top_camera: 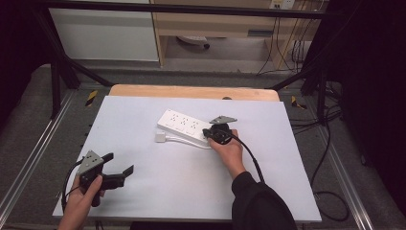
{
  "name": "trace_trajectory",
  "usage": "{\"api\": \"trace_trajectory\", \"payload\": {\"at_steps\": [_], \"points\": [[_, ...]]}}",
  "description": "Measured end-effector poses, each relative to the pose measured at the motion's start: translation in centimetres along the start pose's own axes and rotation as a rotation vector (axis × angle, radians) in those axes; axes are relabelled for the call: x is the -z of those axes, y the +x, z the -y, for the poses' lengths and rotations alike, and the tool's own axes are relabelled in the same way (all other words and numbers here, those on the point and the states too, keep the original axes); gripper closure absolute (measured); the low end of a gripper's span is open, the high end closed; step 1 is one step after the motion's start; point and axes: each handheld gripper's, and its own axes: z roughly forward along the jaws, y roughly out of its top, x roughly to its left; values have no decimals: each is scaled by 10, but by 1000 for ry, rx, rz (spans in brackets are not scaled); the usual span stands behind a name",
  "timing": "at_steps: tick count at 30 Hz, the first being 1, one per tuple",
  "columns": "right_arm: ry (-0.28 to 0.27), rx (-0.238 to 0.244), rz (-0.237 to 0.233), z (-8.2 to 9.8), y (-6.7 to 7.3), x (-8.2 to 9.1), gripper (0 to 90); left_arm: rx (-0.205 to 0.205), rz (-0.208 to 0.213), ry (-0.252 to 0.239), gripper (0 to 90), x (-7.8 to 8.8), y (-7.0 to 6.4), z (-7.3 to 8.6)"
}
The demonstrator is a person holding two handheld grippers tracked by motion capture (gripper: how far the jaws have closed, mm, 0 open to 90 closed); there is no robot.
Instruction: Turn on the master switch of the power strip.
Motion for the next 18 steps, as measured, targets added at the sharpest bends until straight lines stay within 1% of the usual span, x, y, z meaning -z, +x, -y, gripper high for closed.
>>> {"api": "trace_trajectory", "payload": {"at_steps": [4,6,10,17,18], "points": [[-6,-6,2,1,0,1,900,-1,-2,1,64,0,0,0],[-3,6,4,1,1,1,900,-1,-1,1,64,0,0,0],[-8,8,16,2,2,0,900,-1,-3,1,64,0,0,0],[-13,1,17,4,3,0,900,-2,-3,2,64,0,-1,0],[-14,8,19,4,2,0,900,-2,-3,3,64,0,-1,0]]}}
